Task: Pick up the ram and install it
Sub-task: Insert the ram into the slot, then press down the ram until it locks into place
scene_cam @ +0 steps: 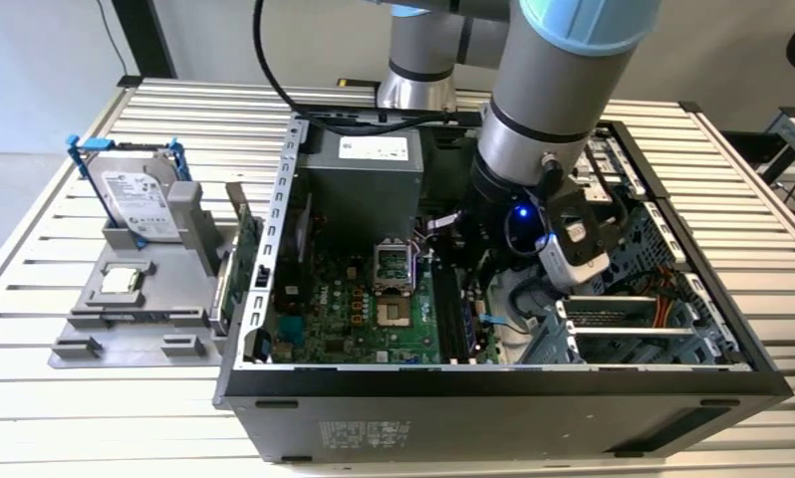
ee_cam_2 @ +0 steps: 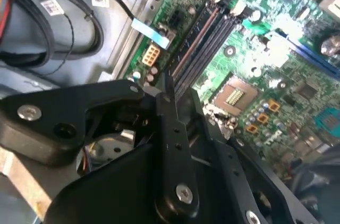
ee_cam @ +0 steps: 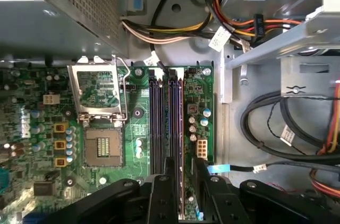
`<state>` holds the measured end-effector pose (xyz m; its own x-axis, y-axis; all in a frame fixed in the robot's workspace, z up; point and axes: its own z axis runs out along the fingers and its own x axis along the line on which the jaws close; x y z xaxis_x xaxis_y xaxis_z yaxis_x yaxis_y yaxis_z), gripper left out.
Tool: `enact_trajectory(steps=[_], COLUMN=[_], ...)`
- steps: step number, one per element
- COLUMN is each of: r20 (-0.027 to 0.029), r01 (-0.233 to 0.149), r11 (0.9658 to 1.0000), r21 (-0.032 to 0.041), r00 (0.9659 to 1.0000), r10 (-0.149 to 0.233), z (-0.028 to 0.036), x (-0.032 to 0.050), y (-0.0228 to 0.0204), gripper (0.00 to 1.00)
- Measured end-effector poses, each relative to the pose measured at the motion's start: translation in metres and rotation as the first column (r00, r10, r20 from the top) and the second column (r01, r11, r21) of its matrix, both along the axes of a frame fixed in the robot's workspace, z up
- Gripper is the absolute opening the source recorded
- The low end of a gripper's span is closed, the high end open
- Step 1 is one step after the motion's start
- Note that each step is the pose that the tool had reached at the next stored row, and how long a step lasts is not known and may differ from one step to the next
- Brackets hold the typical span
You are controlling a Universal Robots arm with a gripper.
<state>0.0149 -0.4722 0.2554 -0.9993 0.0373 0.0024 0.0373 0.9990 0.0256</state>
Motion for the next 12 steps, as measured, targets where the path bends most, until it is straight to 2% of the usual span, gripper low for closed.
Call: enact_trajectory(steps=[2, 3, 12], r20=[-0.0001, -0.0001, -0.0002], r01=[0.000, 0.000, 0.000], r11=[1.0000, 1.0000, 1.0000], r21=[0.0000, -0.0001, -0.0003], r00=[1.0000, 1.0000, 1.0000], r10=[0.000, 0.000, 0.000], z=[0.0003, 0.0005, 0.0027], x=[0.0000, 0.0000, 0.0000], y=[0.0000, 0.0000, -0.0001], gripper=[1.00, 0.00, 0.00])
